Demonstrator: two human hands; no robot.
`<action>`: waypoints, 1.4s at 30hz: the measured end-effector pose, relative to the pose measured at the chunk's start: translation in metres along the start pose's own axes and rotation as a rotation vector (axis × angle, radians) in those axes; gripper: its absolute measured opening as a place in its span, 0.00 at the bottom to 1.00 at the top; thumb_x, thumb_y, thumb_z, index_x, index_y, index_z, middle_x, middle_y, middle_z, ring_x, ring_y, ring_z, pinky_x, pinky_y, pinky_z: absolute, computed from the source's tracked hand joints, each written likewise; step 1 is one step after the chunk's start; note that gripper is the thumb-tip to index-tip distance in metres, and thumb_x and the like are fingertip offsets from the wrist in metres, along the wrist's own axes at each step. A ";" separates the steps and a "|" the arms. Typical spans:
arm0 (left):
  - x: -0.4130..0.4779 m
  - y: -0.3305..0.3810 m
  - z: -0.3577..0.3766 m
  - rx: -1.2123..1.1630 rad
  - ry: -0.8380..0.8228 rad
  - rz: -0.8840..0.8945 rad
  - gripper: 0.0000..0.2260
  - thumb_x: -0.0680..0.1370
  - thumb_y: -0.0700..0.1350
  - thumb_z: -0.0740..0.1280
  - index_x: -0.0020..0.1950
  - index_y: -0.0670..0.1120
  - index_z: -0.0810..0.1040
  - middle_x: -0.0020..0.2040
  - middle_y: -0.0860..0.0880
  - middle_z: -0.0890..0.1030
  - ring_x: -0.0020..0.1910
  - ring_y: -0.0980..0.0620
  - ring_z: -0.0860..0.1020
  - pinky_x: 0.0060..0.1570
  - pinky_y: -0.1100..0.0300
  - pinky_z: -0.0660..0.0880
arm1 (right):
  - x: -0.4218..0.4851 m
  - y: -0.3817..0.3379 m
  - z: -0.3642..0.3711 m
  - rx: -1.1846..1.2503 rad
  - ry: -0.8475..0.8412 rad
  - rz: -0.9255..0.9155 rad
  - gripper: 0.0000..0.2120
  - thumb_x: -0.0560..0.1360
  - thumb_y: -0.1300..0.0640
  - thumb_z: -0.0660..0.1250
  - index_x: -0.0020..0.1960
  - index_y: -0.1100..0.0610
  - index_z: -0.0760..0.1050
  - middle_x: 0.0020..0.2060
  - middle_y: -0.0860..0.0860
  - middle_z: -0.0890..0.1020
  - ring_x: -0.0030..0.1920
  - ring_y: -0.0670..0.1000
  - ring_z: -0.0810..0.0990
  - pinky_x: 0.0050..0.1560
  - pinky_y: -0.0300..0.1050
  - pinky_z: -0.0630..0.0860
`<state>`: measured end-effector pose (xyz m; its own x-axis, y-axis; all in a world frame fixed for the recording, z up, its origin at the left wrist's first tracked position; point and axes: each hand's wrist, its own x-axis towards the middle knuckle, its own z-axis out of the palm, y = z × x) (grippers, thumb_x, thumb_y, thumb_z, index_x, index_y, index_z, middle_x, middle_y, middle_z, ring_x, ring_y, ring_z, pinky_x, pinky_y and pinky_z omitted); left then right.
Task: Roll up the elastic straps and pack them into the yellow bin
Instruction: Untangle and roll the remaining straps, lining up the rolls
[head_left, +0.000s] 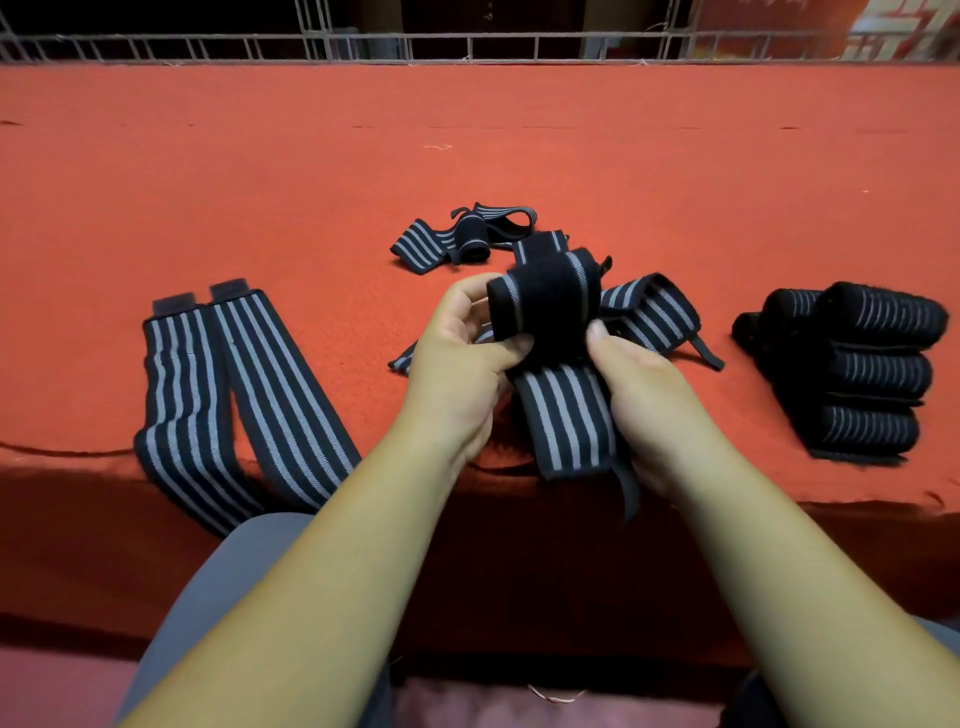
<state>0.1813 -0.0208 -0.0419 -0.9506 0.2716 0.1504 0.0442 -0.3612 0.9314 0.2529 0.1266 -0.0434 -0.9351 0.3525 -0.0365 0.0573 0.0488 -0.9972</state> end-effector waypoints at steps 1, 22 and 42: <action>-0.001 0.000 0.002 0.042 -0.016 0.012 0.25 0.77 0.22 0.67 0.61 0.50 0.82 0.58 0.45 0.85 0.52 0.51 0.84 0.46 0.57 0.83 | 0.002 0.000 -0.001 0.118 -0.002 0.031 0.24 0.89 0.40 0.58 0.62 0.55 0.86 0.55 0.52 0.90 0.59 0.54 0.89 0.68 0.58 0.80; -0.025 -0.039 0.072 0.598 -0.452 -0.045 0.28 0.84 0.35 0.67 0.83 0.50 0.71 0.85 0.54 0.65 0.74 0.62 0.75 0.73 0.70 0.69 | -0.015 0.004 -0.094 -0.318 0.286 -0.125 0.11 0.81 0.54 0.68 0.61 0.46 0.82 0.52 0.47 0.89 0.55 0.53 0.87 0.63 0.58 0.82; 0.020 -0.031 0.050 1.296 -0.203 0.350 0.32 0.79 0.40 0.70 0.82 0.54 0.65 0.74 0.51 0.71 0.68 0.44 0.77 0.66 0.44 0.76 | 0.001 0.015 -0.083 -0.844 0.468 -0.342 0.16 0.81 0.60 0.69 0.67 0.58 0.81 0.70 0.56 0.78 0.73 0.57 0.74 0.77 0.48 0.64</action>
<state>0.1758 0.0402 -0.0514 -0.7736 0.5052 0.3825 0.6337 0.6235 0.4579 0.2817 0.2048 -0.0529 -0.7275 0.5173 0.4508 0.2099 0.7933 -0.5716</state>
